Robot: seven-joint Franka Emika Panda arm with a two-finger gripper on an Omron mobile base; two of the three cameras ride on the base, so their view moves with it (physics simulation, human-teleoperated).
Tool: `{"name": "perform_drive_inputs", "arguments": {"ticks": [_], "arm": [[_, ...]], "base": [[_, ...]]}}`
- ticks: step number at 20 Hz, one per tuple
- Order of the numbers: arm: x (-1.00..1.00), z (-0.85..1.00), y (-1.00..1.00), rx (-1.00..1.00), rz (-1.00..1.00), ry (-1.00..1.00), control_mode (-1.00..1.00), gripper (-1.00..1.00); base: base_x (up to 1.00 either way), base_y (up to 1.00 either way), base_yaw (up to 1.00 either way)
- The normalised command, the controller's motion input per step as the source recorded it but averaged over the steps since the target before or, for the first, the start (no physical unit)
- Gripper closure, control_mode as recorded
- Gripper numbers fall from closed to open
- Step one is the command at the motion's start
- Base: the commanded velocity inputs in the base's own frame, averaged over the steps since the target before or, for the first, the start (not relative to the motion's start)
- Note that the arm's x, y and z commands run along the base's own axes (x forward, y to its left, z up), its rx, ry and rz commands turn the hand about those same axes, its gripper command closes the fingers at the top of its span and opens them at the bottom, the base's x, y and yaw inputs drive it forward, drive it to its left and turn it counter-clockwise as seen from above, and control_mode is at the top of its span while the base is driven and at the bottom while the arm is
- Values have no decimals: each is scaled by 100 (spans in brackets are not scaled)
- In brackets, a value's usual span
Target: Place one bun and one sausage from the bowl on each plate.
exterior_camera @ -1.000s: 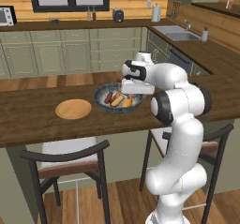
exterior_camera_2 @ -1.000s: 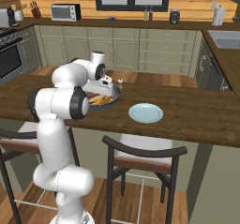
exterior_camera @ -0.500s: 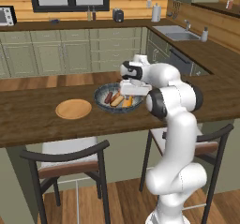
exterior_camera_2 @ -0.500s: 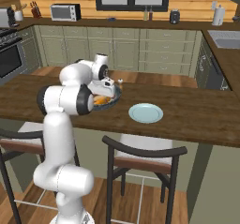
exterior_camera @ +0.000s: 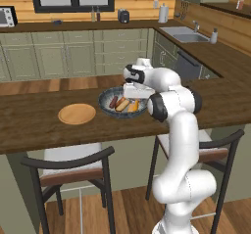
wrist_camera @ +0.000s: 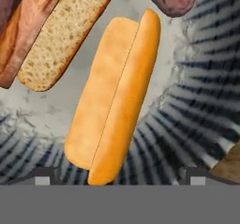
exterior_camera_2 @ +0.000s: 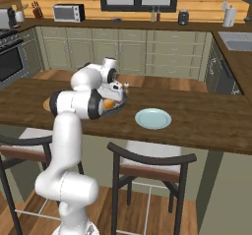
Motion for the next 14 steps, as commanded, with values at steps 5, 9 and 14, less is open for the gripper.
{"name": "perform_drive_inputs", "arguments": {"ticks": [5, 9, 14], "arm": [[40, -31, 0, 0, 0, 7, -100, -100], [21, -26, 0, 0, 0, 5, -100, -100], [16, -23, 0, 0, 0, 4, -100, -100]], "base": [[0, 0, 0], [0, 0, 0], [0, 0, 0]]}}
